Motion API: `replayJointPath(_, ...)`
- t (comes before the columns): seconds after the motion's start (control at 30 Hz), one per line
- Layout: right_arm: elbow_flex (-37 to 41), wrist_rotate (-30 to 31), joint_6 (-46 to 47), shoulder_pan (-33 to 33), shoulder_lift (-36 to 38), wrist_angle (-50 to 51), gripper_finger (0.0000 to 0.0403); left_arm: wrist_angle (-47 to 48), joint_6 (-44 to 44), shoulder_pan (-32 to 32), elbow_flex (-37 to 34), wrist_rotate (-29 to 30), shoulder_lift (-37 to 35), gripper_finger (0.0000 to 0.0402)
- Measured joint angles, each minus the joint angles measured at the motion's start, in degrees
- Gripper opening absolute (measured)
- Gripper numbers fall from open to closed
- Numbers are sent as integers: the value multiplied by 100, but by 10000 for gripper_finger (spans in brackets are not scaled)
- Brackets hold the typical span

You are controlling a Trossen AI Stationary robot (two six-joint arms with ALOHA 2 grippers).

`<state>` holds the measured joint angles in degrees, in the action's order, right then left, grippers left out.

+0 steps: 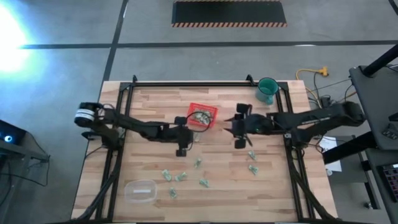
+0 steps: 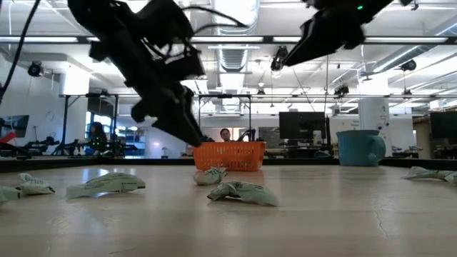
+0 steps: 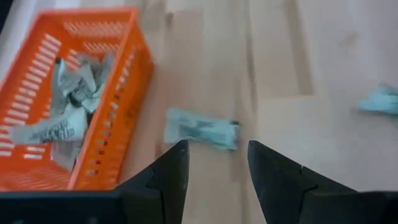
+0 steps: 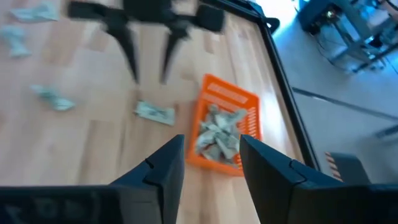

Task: Pick and place items into bin
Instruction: Put the stevia packet into the orange bin

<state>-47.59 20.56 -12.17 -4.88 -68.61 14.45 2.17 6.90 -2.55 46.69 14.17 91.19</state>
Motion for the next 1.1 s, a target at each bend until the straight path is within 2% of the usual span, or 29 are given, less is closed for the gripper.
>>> replayJointPath(0.17,322,9,192,-345,526,18,136,-505,-124,363,157,-397,392,148)
replayJointPath(0.27,387,38,377,-451,734,3,131,-502,-202,505,302,-702,608,148)
replayJointPath(0.4,441,46,516,-546,860,-5,125,-430,-201,607,458,-818,855,148)
replayJointPath(0.57,502,49,533,-588,882,3,119,-464,-255,719,541,-1309,1055,148)
replayJointPath(0.9,502,50,576,-601,821,5,106,139,-467,785,539,-1793,1078,148)
replayJointPath(1.1,507,48,579,-601,821,27,99,730,-505,774,563,-1862,1000,148)
